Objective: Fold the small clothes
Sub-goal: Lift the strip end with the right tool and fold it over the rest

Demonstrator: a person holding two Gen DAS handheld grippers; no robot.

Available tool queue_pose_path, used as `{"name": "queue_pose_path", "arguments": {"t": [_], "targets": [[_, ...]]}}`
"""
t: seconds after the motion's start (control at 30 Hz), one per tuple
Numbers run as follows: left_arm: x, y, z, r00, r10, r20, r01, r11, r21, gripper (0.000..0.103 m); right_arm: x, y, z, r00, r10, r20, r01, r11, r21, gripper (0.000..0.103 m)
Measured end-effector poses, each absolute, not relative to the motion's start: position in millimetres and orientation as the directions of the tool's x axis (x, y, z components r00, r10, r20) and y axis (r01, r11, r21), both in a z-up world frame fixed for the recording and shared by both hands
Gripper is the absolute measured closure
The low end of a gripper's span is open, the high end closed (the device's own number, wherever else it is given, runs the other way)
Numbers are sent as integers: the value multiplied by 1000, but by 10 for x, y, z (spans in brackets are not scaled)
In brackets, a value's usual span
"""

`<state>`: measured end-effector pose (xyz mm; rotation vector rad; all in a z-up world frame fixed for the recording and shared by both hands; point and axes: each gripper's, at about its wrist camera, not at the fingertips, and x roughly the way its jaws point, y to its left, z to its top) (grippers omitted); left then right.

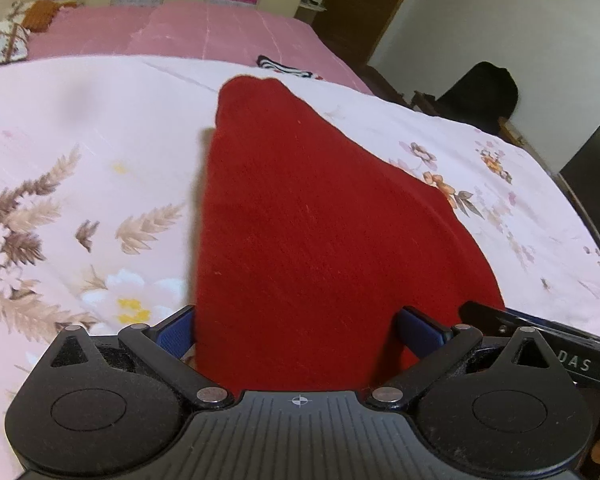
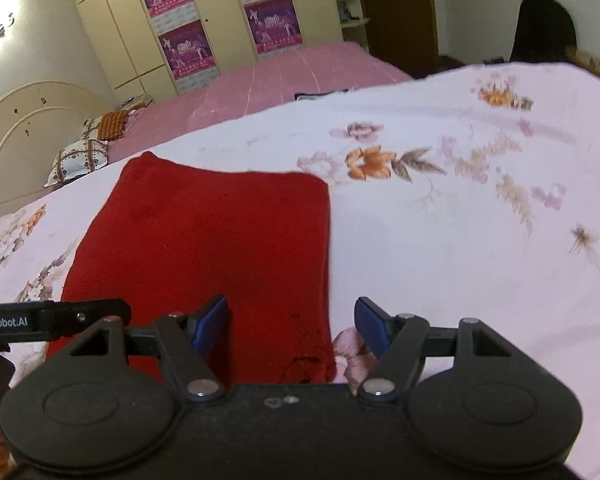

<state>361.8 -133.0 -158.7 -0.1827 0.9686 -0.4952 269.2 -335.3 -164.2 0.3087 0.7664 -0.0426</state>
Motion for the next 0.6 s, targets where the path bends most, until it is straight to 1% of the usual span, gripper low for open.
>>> {"name": "queue_pose_path", "arguments": {"t": [0.07, 0.13, 0.27, 0.33, 0.37, 0.4, 0.43, 0.47, 0.5, 0.53, 0.57, 0.6], "targets": [[3636, -1338, -1627, 452, -498, -740, 322, 865, -386, 0, 2708, -3385, -1675, 720, 88, -688, 152, 948, 280, 31], [3640, -1338, -1651, 452, -509, -732, 336, 858, -390, 0, 2737, -3435, -1727, 716, 119, -688, 152, 935, 320, 30], [3658, -1339, -1670, 445, -527, -724, 349, 847, -402, 0, 2793, -3589, -1862, 721, 189, -667, 166, 887, 430, 27], [3679, -1348, -1669, 438, -536, -722, 350, 841, -412, 0, 2808, -3612, -1871, 728, 200, -655, 157, 882, 444, 27], [3686, -1342, -1673, 436, -542, -719, 347, 838, -421, 1, 2824, -3601, -1867, 727, 201, -657, 151, 886, 438, 26], [3687, -1346, -1670, 438, -548, -713, 344, 835, -430, 6, 2838, -3583, -1859, 726, 199, -658, 147, 890, 431, 27], [3679, -1356, -1662, 439, -551, -709, 345, 832, -433, 8, 2841, -3576, -1856, 728, 208, -653, 140, 888, 439, 31], [3669, -1368, -1647, 440, -555, -705, 346, 830, -438, 12, 2846, -3583, -1861, 725, 258, -639, 115, 869, 481, 56], [3667, -1369, -1636, 439, -560, -703, 347, 827, -442, 16, 2845, -3601, -1863, 724, 281, -630, 121, 847, 517, 62], [3664, -1368, -1622, 438, -563, -701, 345, 825, -447, 17, 2845, -3600, -1856, 723, 283, -630, 121, 847, 518, 63], [3669, -1362, -1611, 435, -568, -699, 344, 822, -454, 22, 2844, -3600, -1852, 721, 289, -630, 116, 845, 521, 65], [3666, -1353, -1592, 434, -574, -694, 344, 818, -461, 27, 2845, -3617, -1849, 718, 303, -626, 121, 832, 542, 70]]}}
